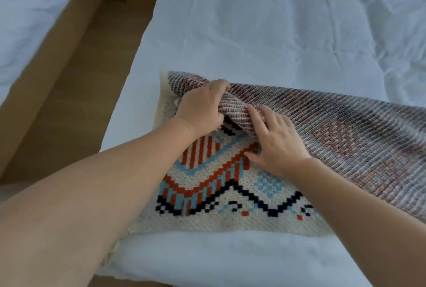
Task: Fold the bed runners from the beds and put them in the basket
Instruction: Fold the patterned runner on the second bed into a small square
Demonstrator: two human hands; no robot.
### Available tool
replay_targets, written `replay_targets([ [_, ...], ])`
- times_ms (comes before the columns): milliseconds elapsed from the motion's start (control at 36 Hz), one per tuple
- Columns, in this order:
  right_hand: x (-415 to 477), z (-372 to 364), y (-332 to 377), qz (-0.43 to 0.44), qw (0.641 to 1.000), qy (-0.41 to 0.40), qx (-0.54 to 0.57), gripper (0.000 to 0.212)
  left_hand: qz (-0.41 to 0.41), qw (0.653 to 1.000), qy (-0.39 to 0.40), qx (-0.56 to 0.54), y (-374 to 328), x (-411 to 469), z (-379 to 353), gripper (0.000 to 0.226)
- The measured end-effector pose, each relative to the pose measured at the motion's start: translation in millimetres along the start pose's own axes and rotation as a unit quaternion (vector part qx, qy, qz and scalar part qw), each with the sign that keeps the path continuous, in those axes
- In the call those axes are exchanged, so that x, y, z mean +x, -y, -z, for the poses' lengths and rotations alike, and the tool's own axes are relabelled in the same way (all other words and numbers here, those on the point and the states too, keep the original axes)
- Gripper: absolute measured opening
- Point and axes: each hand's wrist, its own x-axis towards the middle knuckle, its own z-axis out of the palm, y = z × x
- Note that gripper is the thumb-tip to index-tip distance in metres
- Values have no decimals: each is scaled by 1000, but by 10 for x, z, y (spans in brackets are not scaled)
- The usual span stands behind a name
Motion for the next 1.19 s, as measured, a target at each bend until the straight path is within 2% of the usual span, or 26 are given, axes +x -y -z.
replay_targets([
  [28, 55, 11, 83, 0, 1000, -16, 16, 99, -9, 1000, -22, 3, -8, -12, 39, 46],
  [83, 169, 90, 206, -11, 997, -49, 61, 78, -18, 998, -53, 22, 28, -50, 95, 39],
  [139, 250, 188, 245, -38, 994, -46, 93, 62, -9, 996, -75, 46, 143, -91, 119, 35],
  [195, 260, 222, 229, -55, 992, -26, 109, 56, 29, 993, -91, 66, 313, -149, 150, 33],
  [278, 214, 229, 208, -54, 991, 8, 120, 54, 79, 989, -103, 72, 548, -279, 227, 35],
  [333, 184, 187, 198, -48, 992, 22, 111, 62, 84, 990, -102, 57, 632, -383, 278, 34],
  [417, 117, 70, 243, -15, 1000, -5, 26, 82, 79, 992, -90, 40, 696, -558, 345, 28],
  [500, 56, -48, 386, 13, 999, -33, -37, 92, 80, 993, -82, 32, 742, -767, 409, 28],
  [639, -3, -111, 766, 44, 999, -27, -6, 73, 67, 997, -50, 4, 781, -1147, 499, 35],
  [722, -30, -145, 952, 36, 999, -9, -4, 70, 68, 997, -38, 2, 831, -1362, 529, 34],
  [861, -13, -132, 1208, 18, 999, -30, 5, 65, 43, 997, -3, -64, 812, -1602, 595, 32],
  [945, 26, -99, 1359, 25, 999, -46, 16, 49, 25, 998, 15, -59, 832, -1712, 575, 26],
  [1000, 42, -56, 1426, 28, 999, -30, 16, 36, 62, 997, 19, -32, 947, -1805, 531, 39],
  [1056, 46, -44, 1446, 16, 1000, 8, 13, 26, 89, 996, 17, 13, 1104, -1908, 482, 38],
  [1111, 35, -61, 1431, 12, 999, 26, 17, 30, 101, 994, -2, 36, 1220, -2003, 459, 29],
  [1195, -6, -69, 1373, -16, 999, 37, 33, 39, 128, 990, -63, 9, 1230, -2040, 515, 32],
])
